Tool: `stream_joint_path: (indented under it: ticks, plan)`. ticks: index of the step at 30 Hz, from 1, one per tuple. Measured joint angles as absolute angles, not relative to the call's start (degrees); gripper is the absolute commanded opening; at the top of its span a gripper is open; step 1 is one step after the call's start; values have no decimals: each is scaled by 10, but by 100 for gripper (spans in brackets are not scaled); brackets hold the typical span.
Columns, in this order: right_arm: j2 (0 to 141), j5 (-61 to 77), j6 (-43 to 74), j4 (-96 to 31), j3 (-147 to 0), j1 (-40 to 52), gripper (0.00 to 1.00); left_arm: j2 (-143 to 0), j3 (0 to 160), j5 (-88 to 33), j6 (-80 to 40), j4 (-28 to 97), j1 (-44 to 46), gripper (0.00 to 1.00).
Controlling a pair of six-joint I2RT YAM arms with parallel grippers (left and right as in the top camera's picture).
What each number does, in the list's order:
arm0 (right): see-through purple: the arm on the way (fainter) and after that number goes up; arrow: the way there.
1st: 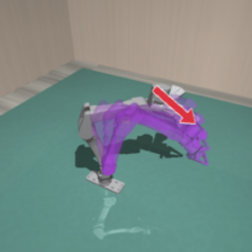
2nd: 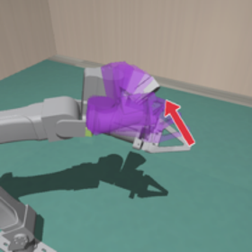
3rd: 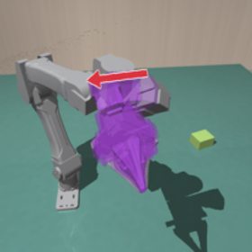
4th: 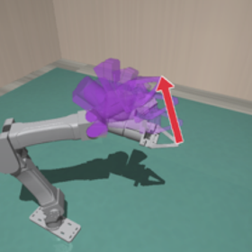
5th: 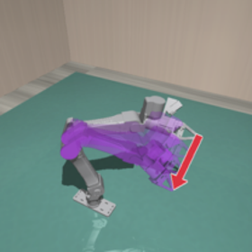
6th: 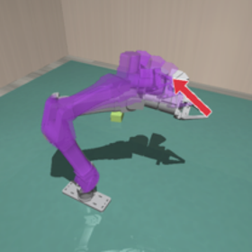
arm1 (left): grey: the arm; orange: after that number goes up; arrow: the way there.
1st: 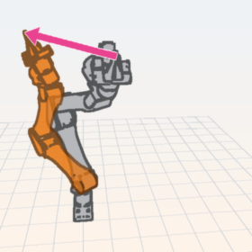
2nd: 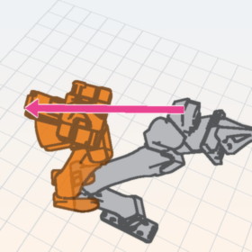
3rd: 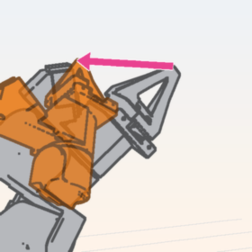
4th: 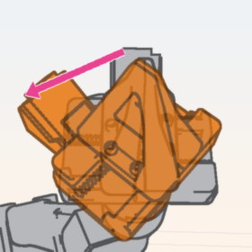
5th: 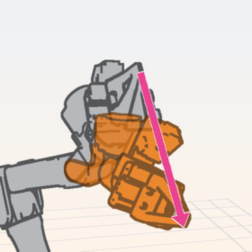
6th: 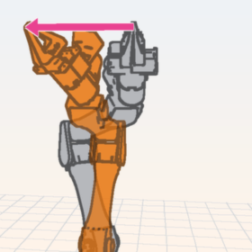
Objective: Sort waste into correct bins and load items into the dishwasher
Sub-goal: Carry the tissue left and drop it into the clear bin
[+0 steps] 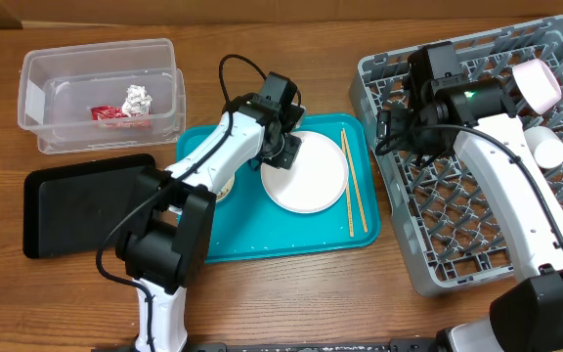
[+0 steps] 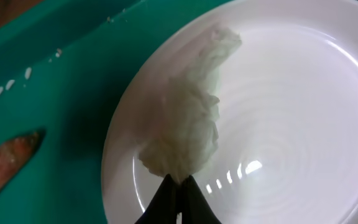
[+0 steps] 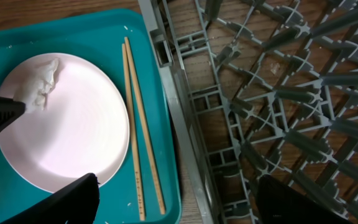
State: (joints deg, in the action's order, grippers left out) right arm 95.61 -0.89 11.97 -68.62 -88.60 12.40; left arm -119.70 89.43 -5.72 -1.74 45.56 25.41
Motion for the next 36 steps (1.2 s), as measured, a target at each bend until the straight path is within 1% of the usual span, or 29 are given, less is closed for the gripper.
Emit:
stream_joint_path:
  ticks: [4,8,11,14,21,22,23,24,25,27,28,29,32,34,36]
  plan:
    - [956,-9,120,-686,-886,124,84,-1197,962,-41,-29,529,244,4]
    - [956,-13,119,-686,-886,124,84,-1185,1046,-4,-39,583,208,4]
    - [956,-17,119,-686,-886,124,84,-1154,1082,25,-44,587,157,4]
    - [956,-18,119,-686,-886,124,84,-1121,1098,46,-57,575,84,4]
    - [956,-19,120,-686,-886,124,84,-1125,1100,63,-99,561,-39,4]
    - [956,-19,119,-686,-886,124,84,-1128,1100,63,-104,561,-49,11]
    - [956,-19,120,-686,-886,124,84,-1132,1100,62,-108,560,-59,30]
    - [956,-19,120,-686,-886,124,84,-1140,1100,59,-116,560,-72,39]
    - [956,-19,119,-686,-886,124,84,-1144,1100,58,-118,560,-77,45]
    - [956,-19,119,-686,-886,124,85,-1149,1100,53,-125,561,-84,52]
    - [956,-19,119,-686,-886,124,85,-1149,1100,51,-124,561,-85,57]
    - [956,-19,119,-684,-886,124,85,-1149,1100,48,-126,562,-85,60]
    - [956,-18,119,-676,-886,124,84,-1149,1101,41,-129,582,-86,61]
    - [956,-12,119,-669,-886,124,81,-1148,1104,39,-131,617,-86,62]
    - [956,-2,117,-662,-886,126,81,-1139,1107,36,-136,678,-86,62]
